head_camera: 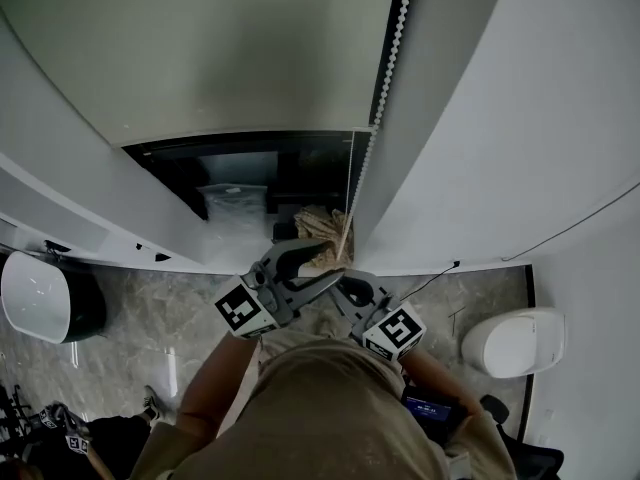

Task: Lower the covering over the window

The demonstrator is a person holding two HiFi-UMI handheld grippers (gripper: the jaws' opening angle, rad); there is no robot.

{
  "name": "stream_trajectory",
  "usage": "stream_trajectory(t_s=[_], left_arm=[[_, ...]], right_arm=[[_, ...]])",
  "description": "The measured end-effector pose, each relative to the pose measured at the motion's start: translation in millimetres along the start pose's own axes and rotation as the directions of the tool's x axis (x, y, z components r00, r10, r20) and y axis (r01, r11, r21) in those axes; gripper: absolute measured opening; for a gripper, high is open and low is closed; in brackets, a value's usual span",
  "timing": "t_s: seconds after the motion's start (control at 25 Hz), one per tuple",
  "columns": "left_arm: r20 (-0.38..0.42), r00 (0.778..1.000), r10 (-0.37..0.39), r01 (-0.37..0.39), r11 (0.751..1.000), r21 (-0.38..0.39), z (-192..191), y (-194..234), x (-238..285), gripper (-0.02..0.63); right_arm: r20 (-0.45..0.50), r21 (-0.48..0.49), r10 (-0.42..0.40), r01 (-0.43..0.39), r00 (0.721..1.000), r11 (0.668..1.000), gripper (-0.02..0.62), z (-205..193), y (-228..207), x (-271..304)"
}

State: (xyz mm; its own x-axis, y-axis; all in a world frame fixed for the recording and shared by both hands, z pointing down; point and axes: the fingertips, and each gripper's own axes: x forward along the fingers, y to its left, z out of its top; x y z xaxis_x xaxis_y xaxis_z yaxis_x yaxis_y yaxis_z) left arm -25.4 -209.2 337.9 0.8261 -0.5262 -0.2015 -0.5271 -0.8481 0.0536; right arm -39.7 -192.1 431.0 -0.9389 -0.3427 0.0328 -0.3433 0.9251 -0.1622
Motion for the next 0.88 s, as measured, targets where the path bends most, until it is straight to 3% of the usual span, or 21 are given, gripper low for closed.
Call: stream_trajectory(t_s=[0.08, 0.24, 0.32, 0.48, 0.64, 0.72, 0.76, 0.88], left_arm=[[-0.027, 1.000, 0.014, -0.014, 0.999, 0.029, -1, 1, 10, 0.029], [0.018, 0.998, 0.059, -0.059, 0.998, 0.030, -6, 9, 0, 0.018], [-0.020, 0.995, 0.098, -0.098, 0.995, 0.022, -22, 14, -10, 0.018], [-0.079, 0.993, 0.090, -0.092, 0.996, -0.014, -69, 7, -24, 0.018], [-0.088, 0.995, 0.052, -0.056, 0.997, -0.054, -76, -12, -14, 0.018], [-0.103, 0.994, 0.046, -0.053, 0.996, -0.068, -74, -18, -8, 0.018], [-0.102, 0.994, 0.043, -0.051, 0.996, -0.070, -73, -19, -8, 0.018], [-0.025, 1.000, -0.008, 0.006, 0.997, -0.079, -64, -19, -21, 0.020]], right_arm=[[-0.003, -0.008, 0.002, -0.002, 1.000, 1.000, 0.015, 1, 2, 1], [0.007, 0.001, 0.037, -0.037, 0.999, 0.999, 0.017, 3, 3, -9], [0.056, 0.049, 0.044, -0.046, 0.997, 0.998, 0.131, 15, -4, -20], [0.142, 0.059, -0.009, 0.001, 0.990, 0.998, 0.138, 49, -21, -25], [0.147, 0.001, 0.033, -0.033, 0.989, 0.999, 0.138, 64, -19, -9], [0.138, -0.036, 0.045, -0.040, 0.989, 0.999, 0.090, 69, -13, -8], [0.135, -0.047, 0.046, -0.040, 0.990, 0.998, 0.022, 71, -10, -9], [0.156, -0.015, 0.016, -0.013, 0.988, 1.000, 0.009, 66, -11, -11]])
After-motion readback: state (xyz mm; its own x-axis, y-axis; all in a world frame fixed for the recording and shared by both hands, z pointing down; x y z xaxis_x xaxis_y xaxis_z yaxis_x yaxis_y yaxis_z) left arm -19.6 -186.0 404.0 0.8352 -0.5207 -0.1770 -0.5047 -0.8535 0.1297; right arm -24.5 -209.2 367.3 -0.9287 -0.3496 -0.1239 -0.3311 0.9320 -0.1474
